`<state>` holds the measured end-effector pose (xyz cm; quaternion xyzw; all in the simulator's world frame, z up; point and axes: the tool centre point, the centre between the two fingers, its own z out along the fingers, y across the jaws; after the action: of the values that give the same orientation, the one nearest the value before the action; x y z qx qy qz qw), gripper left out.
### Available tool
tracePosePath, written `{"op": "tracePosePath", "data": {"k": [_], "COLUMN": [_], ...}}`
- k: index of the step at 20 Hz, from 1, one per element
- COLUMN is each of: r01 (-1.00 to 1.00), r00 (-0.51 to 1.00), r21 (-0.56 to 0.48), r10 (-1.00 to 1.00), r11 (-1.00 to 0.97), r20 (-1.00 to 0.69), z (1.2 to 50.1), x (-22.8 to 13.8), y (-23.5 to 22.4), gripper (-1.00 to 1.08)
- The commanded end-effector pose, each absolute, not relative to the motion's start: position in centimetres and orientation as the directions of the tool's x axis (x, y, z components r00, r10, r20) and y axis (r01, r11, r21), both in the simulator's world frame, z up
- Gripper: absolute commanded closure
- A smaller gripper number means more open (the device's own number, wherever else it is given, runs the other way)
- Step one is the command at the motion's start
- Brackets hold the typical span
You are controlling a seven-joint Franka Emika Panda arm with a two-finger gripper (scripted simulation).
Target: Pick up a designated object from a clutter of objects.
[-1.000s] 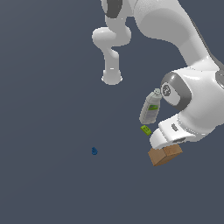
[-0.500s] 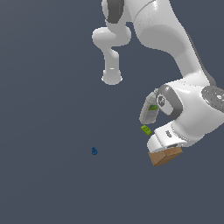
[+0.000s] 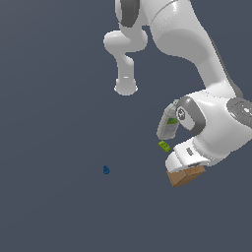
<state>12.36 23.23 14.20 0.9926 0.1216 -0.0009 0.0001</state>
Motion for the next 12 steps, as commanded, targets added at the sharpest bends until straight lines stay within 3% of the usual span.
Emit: {"op": "tracePosePath", "data": {"k": [1, 12], "r01": [0.241, 0.241], "r00": [0.97, 0.97], "r21": [0.0, 0.0], "r10": [0.241, 0.241], "r11": [-0.97, -0.97], "r20": [0.0, -0.002], "z": [14.3, 15.3], "x": [12.4, 12.3], "y": [23.2, 21.9], "gripper": [1.08, 1.08]}}
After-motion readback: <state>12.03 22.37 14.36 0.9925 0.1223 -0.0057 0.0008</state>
